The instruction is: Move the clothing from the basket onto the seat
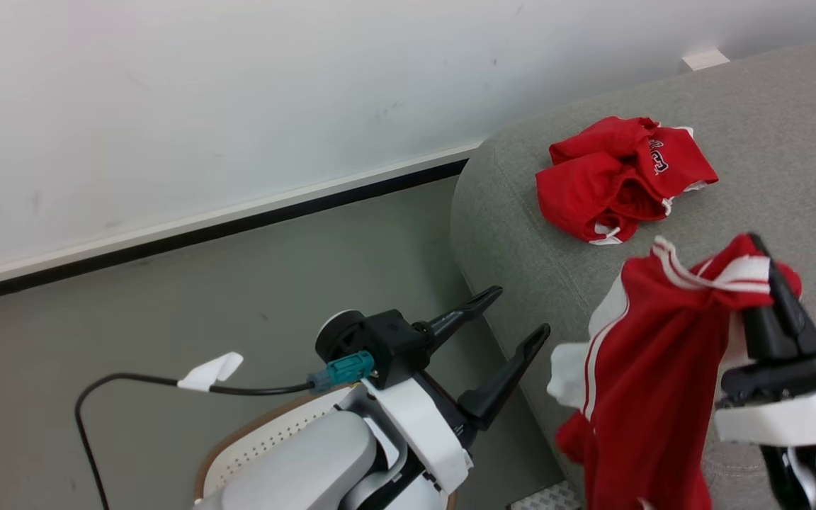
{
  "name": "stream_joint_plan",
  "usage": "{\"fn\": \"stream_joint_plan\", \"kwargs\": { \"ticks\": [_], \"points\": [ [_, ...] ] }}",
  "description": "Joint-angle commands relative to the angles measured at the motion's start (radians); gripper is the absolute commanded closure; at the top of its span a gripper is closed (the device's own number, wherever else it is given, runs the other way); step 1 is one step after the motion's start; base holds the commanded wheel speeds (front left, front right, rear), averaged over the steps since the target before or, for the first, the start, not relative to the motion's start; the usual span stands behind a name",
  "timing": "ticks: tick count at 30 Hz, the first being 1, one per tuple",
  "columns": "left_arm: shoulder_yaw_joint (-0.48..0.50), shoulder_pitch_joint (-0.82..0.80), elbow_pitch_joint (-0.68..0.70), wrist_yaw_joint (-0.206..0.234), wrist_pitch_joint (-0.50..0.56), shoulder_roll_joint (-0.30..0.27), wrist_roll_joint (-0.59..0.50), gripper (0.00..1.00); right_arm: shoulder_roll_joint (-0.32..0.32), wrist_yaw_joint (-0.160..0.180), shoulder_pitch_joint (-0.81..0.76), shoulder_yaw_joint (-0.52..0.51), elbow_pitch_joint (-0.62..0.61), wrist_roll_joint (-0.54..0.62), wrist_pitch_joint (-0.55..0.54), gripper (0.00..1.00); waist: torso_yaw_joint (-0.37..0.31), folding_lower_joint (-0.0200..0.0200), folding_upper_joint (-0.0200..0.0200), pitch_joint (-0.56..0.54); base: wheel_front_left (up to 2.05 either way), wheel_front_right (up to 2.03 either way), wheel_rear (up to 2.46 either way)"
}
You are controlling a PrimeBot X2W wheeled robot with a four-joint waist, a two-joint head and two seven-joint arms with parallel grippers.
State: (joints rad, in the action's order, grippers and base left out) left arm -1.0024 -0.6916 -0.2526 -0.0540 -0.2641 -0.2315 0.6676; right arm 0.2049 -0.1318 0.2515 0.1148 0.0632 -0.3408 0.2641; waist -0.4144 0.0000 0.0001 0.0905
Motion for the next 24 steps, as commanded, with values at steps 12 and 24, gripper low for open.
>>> {"fn": "stream_joint_plan", "kwargs": {
  "ticks": [12,24],
  "points": [
    [0.003,-0.067,0.025,-0.018,0.025,-0.034,-0.045,0.0,0.22,0.002,0.354,-0.026,0.057,-0.09,-0.001,1.0,0.071,0.0,-0.0001,0.173,0.0,0.0,0.0],
    [0.012,-0.125,0.105,-0.021,0.053,-0.106,-0.072,0.0,0.473,0.002,0.544,-0.393,0.194,-0.099,-0.124,1.0,0.19,0.0,-0.0001,0.42,0.0,0.0,0.0]
  ]
}}
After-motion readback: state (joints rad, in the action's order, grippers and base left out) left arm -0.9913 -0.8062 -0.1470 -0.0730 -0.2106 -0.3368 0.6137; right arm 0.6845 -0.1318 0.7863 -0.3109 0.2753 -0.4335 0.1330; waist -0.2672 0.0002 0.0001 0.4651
